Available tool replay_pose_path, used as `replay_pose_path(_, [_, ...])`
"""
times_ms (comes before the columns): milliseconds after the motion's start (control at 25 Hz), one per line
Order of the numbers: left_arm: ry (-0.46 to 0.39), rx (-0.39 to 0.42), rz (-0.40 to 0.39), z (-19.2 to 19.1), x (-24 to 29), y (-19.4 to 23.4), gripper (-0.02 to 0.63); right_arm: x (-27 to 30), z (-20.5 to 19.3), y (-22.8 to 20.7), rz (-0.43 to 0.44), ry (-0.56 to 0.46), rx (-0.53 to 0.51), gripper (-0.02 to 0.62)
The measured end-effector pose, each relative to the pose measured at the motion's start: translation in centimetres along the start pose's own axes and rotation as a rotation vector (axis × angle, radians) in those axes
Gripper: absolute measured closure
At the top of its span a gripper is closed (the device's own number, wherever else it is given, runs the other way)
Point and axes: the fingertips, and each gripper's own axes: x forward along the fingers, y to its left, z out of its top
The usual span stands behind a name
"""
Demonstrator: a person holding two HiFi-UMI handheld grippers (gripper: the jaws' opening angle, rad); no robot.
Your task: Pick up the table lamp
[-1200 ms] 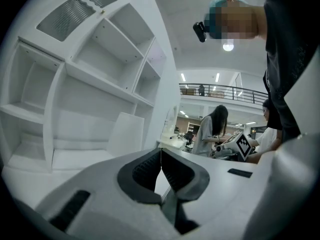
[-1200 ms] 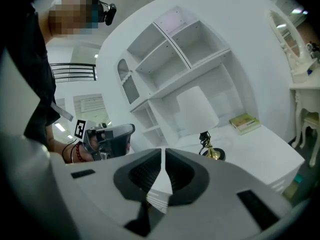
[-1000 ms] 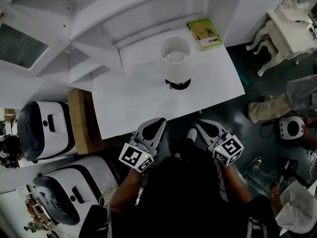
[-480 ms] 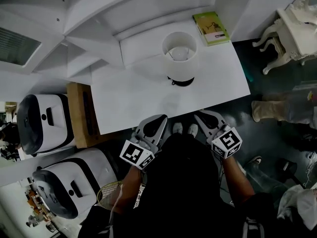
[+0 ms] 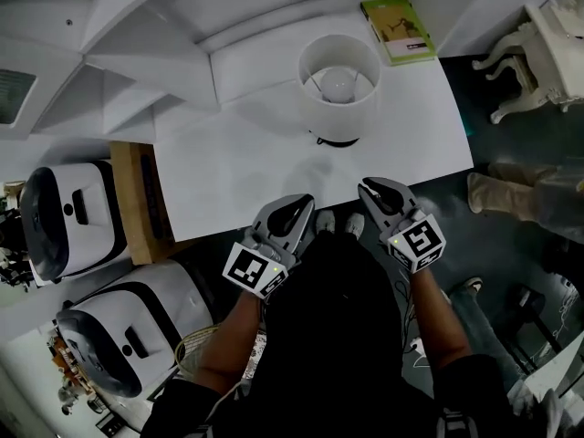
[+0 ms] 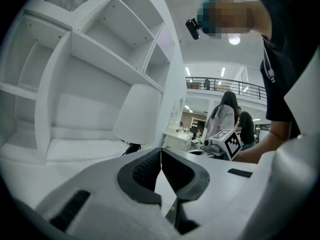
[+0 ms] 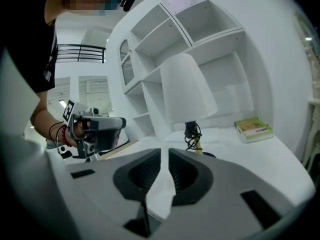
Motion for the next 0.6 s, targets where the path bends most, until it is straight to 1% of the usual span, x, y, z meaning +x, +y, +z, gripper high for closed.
replay_pose_path(120, [0.002,0.013,-0.009,-0.7,0.8,0.7,0.588,1.1,-0.6,-1.1,-0.011,0.004,-0.022,0.555])
replay_pose_path(320, [-0.001,-0.001,0.016,-1.6,1.3,2.3,0.588,2.7,-1.0,-2.9,-0.045,-0.025,0.001,0.555])
replay_pose_path(440, [0.004,-0.019,0.023,-2.1,1.4,2.7,0.588,3.4,-1.4,-3.5,-0.060,-0.018,-0.004,0.555])
replay_pose_path(600, [0.009,-0.013,0.021,-2.8,1.7,3.1,0.588,4.2,-2.1,-4.4,-0.085,-0.002,-0.013,0.554])
